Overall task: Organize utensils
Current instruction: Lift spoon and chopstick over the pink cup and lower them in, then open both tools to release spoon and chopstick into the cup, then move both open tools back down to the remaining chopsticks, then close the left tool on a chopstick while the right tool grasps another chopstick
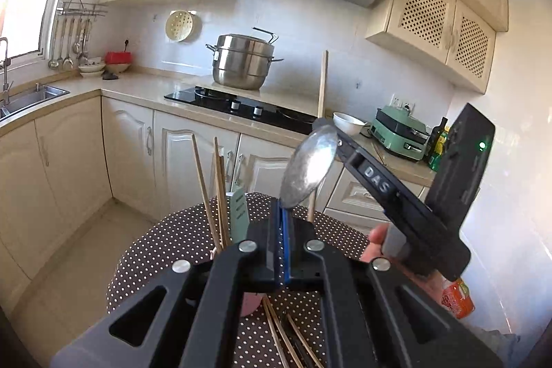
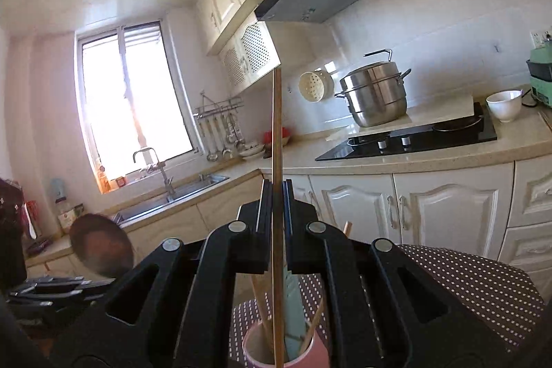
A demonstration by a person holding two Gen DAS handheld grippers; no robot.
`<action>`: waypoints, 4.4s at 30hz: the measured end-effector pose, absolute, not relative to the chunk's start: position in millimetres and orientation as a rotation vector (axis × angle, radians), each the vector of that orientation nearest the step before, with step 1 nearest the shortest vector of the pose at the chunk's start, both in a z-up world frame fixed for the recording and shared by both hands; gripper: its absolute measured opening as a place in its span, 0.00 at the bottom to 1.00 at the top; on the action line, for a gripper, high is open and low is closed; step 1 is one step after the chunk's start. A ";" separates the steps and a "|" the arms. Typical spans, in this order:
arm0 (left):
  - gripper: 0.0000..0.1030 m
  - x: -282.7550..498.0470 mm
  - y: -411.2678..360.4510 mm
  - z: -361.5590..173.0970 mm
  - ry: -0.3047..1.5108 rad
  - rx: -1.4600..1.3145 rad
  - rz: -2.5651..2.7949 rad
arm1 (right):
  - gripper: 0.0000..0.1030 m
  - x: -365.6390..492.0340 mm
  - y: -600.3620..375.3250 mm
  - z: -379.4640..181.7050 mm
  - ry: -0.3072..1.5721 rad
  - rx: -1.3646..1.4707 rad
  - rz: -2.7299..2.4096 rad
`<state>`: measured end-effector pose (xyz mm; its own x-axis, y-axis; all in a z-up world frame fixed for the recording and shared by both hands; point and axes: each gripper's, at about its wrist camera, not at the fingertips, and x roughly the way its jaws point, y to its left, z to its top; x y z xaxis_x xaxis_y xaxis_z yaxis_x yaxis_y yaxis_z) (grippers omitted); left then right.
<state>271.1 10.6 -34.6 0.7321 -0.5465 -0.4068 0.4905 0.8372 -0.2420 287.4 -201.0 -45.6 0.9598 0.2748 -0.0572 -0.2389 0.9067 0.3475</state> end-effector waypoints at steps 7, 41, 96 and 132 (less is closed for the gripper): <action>0.01 302.9 14.4 -42.8 0.513 -0.142 -0.563 | 0.06 317.6 -189.5 -55.6 0.117 0.325 0.260; 0.95 260.8 13.6 -56.5 0.441 -0.058 -0.284 | 0.94 244.4 -225.6 -61.6 0.211 0.320 0.168; 0.95 185.0 8.9 -190.7 0.733 0.080 -0.215 | 0.93 132.6 -154.2 -246.1 1.041 -0.069 0.130; 0.05 284.2 -73.7 -242.2 1.079 0.294 -0.440 | 0.10 232.2 -194.7 -228.7 1.083 -0.026 0.184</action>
<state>284.2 -73.7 -242.2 0.3990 -0.2017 -0.8945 0.4821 0.8759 0.0176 232.2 -194.7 -228.7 0.4548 0.1364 -0.8801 -0.1619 0.9844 0.0689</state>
